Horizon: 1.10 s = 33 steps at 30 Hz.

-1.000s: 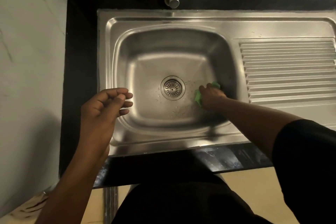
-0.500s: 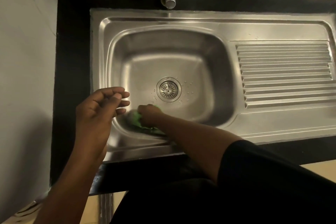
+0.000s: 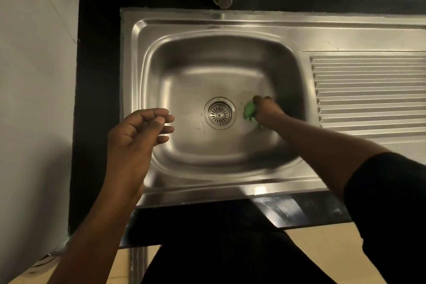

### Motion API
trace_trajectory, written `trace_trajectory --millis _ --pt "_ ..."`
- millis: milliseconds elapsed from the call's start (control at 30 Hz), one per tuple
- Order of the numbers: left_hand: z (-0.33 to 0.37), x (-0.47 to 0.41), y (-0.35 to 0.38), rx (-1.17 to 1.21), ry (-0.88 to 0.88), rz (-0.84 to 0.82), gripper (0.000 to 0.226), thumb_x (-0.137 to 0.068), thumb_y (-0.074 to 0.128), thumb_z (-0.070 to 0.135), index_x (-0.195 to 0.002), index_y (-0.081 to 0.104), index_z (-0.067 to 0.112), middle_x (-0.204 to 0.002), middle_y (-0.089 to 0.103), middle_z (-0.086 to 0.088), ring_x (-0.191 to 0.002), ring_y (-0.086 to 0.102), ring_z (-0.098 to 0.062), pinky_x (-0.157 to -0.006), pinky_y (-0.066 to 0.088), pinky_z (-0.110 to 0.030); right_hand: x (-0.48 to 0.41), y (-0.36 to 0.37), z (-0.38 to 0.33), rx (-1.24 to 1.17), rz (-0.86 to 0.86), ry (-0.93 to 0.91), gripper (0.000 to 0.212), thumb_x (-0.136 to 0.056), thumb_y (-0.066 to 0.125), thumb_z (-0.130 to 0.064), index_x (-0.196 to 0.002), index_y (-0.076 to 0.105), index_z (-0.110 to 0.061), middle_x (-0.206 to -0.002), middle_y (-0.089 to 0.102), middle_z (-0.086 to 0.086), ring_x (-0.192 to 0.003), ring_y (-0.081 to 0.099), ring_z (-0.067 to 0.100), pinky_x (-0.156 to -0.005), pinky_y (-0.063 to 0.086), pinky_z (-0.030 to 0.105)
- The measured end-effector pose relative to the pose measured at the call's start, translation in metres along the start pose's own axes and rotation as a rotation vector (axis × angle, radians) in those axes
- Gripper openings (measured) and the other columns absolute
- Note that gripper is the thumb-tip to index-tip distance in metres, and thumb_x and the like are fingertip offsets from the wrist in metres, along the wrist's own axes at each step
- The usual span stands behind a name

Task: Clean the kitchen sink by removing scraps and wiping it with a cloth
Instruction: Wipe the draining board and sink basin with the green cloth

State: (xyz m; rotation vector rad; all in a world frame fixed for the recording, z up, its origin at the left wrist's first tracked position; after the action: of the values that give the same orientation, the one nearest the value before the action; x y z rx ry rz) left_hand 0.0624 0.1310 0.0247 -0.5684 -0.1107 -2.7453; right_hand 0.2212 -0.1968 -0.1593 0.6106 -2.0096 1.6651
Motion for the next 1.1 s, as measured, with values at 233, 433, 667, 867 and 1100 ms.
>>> trace_trajectory --millis 233,433,667,867,1100 --pt "-0.003 0.001 -0.007 0.01 -0.001 0.021 0.019 -0.095 0.064 0.022 -0.1 0.081 0.03 -0.106 0.082 -0.004 -0.097 0.079 -0.025 -0.076 0.06 -0.023 -0.03 -0.024 -0.02 0.044 0.159 -0.081 0.035 -0.098 0.059 -0.028 -0.13 0.057 -0.014 -0.135 0.05 0.021 -0.123 0.053 0.041 -0.104 0.044 0.039" --pt "-0.005 0.002 -0.009 0.023 -0.013 0.027 0.019 -0.097 0.063 0.018 -0.102 0.079 0.026 -0.107 0.082 -0.006 -0.099 0.078 -0.027 -0.079 0.061 -0.026 0.018 0.011 -0.054 0.141 -0.026 -0.234 0.035 -0.092 0.062 -0.022 -0.127 0.064 -0.017 -0.122 0.061 0.019 -0.113 0.063 0.04 -0.092 0.052 0.039" --pt "-0.002 -0.001 -0.004 0.008 -0.014 0.022 0.018 -0.094 0.064 0.025 -0.103 0.079 0.025 -0.107 0.082 -0.005 -0.097 0.078 -0.027 -0.079 0.061 -0.027 0.068 0.086 -0.152 0.149 -0.247 -0.468 0.037 -0.085 0.067 -0.019 -0.122 0.063 -0.016 -0.117 0.064 0.016 -0.1 0.067 0.037 -0.08 0.052 0.037" --pt "-0.002 -0.004 -0.005 0.01 0.004 0.032 0.017 -0.095 0.065 0.02 -0.101 0.08 0.026 -0.104 0.082 -0.009 -0.097 0.077 -0.029 -0.081 0.062 -0.027 0.039 0.057 -0.195 0.103 -0.02 -0.6 0.028 -0.095 0.059 -0.027 -0.117 0.069 -0.013 -0.116 0.064 0.022 -0.104 0.066 0.043 -0.088 0.05 0.045" --pt "-0.003 0.004 -0.012 -0.006 0.018 0.038 0.021 -0.098 0.063 0.02 -0.099 0.081 0.031 -0.108 0.082 -0.005 -0.097 0.079 -0.023 -0.077 0.06 -0.022 -0.023 0.007 -0.1 0.163 0.077 -0.279 0.038 -0.102 0.056 -0.029 -0.139 0.058 -0.02 -0.143 0.048 0.015 -0.135 0.043 0.042 -0.101 0.05 0.051"
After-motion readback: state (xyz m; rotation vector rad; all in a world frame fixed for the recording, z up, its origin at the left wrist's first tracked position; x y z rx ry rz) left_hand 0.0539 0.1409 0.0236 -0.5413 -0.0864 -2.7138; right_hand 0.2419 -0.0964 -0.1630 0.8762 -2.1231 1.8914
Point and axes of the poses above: each hand's wrist, its own x-axis away from the middle knuckle, its own y-axis out of the palm, z = x × y, the point moved 6 cm from there along -x, towards the middle knuckle
